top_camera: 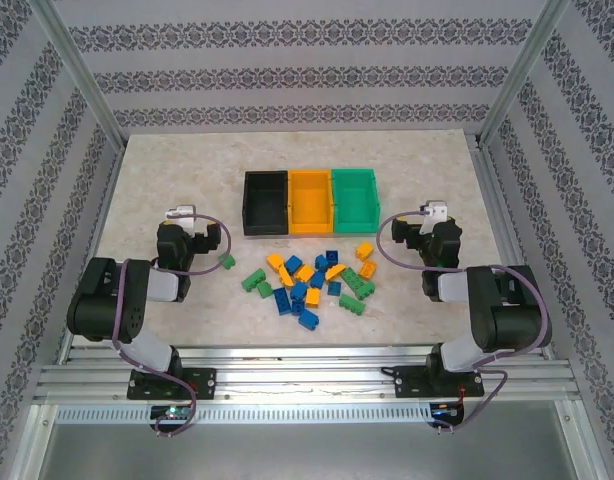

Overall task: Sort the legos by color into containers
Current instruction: Pick up the lego from the middle-right of the table.

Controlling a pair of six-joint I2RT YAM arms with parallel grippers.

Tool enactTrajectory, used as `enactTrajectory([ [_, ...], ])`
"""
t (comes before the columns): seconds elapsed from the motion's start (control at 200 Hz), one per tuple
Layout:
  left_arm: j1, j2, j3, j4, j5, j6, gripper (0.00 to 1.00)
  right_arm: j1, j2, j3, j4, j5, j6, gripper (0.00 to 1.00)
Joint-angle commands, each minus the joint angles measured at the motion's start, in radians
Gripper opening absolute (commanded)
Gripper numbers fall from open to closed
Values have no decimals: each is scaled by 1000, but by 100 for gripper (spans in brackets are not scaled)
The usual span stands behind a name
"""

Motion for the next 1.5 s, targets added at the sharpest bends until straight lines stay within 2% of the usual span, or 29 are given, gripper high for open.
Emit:
enactTrajectory([
  [0.0,8,-13,2,-7,14,19,99,2,2,15,16,-11,12,98],
  [1.499,8,-13,9,-18,34,26,99,6,2,14,16,-25,4,98],
])
